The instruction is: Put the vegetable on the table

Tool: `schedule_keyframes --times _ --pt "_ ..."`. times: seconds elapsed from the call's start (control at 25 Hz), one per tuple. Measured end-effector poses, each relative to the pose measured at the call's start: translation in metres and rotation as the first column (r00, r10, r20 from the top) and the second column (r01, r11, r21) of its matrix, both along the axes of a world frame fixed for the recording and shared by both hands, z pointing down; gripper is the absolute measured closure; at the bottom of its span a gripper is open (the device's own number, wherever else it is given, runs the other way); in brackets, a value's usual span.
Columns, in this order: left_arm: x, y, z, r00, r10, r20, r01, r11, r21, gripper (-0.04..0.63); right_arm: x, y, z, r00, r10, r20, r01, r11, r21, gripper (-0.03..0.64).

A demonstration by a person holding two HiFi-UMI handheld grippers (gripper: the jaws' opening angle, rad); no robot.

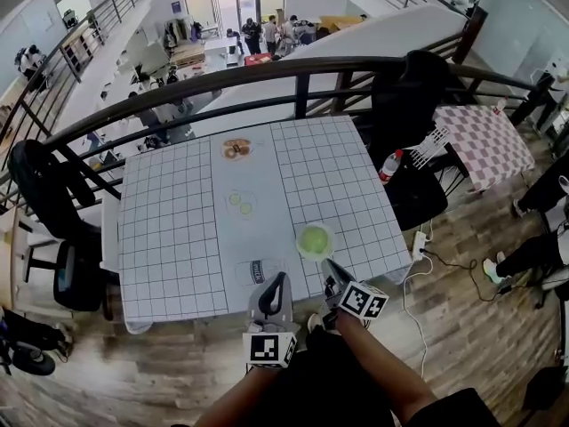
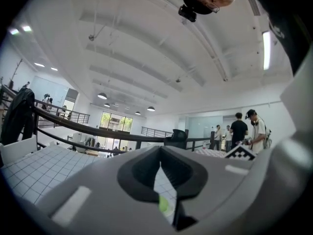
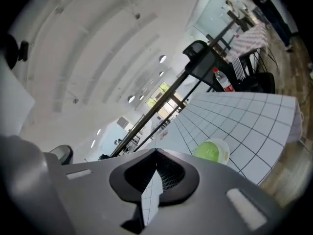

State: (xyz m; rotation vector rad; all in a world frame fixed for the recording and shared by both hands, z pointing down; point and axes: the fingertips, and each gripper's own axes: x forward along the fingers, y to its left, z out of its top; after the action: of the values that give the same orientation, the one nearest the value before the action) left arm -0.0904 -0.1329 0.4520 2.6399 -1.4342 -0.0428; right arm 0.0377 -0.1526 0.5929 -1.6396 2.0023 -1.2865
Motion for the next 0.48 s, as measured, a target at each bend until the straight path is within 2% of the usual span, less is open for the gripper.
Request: schedule_keyframes --times 0.2,0.36,0.48 --pt "-0.010 -0.001 0.014 0.999 0.039 0.008 -0.040 0.999 0.023 0.588 -0.031 0.013 -0.035 0.979 -0.030 -0.201 0.062 0.986 0.156 0.618" --pt "-0.010 0.006 0.018 0.998 0.053 0.026 -0.053 0.999 0.004 0.588 -0.042 0.023 -0.078 0.899 0.007 -0.437 0.125 0.954 0.271 0.618" --pt "-0.008 0.013 0.014 0.997 0.074 0.023 -0.075 0.997 0.023 0.588 -0.050 0.037 -0.100 0.852 0.055 -0.520 0.141 0.934 0.329 0.618"
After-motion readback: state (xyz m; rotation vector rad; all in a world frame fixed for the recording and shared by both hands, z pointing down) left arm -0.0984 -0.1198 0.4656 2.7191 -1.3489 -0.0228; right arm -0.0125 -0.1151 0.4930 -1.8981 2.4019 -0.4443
